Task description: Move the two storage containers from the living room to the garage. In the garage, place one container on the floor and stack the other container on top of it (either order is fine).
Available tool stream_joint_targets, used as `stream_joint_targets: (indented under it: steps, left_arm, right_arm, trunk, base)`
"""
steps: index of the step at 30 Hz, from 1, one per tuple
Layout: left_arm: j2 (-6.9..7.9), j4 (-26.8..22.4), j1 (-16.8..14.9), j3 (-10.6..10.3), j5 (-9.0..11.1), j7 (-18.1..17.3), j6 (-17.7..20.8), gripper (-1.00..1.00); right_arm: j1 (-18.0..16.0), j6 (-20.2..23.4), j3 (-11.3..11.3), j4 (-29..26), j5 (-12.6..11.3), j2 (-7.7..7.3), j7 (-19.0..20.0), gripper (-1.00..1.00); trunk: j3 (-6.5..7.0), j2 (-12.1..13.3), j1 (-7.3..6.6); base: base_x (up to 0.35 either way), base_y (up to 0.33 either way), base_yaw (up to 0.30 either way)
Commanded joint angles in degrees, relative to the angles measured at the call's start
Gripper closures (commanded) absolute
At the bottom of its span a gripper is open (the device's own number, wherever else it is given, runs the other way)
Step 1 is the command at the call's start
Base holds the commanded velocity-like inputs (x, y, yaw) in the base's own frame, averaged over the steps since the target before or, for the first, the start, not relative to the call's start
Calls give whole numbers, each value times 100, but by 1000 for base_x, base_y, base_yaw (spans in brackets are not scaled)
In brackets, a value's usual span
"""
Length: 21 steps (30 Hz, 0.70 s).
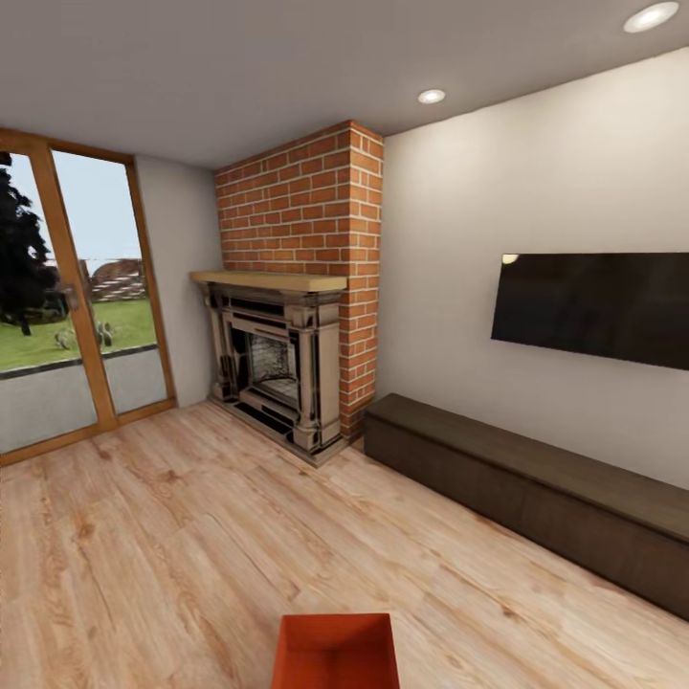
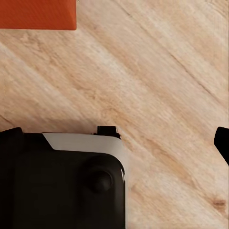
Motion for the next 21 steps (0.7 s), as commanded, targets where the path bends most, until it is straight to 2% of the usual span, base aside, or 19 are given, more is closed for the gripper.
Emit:
stream_joint_targets:
  steps: [1, 7, 21]
  left_arm:
    - [0, 1, -3, -49, 41, 7, -13, -100]
    - [0, 1, -3, -48, 41, 7, -13, -100]
    - [0, 1, -3, -48, 41, 7, -13, -100]
  right_arm:
    - [-7, -27, 48, 17, -35, 4, -5, -100]
    - [-7, -28, 48, 17, -35, 6, -5, -100]
    - [-7, -28, 48, 17, -35, 21, -5, -100]
  trunk:
    - [-8, -7, 2]
    - [-8, -7, 2]
    - [-8, -7, 2]
  base:
    - [66, 233, 0]
    - [55, 187, 0]
    - [4, 15, 0]
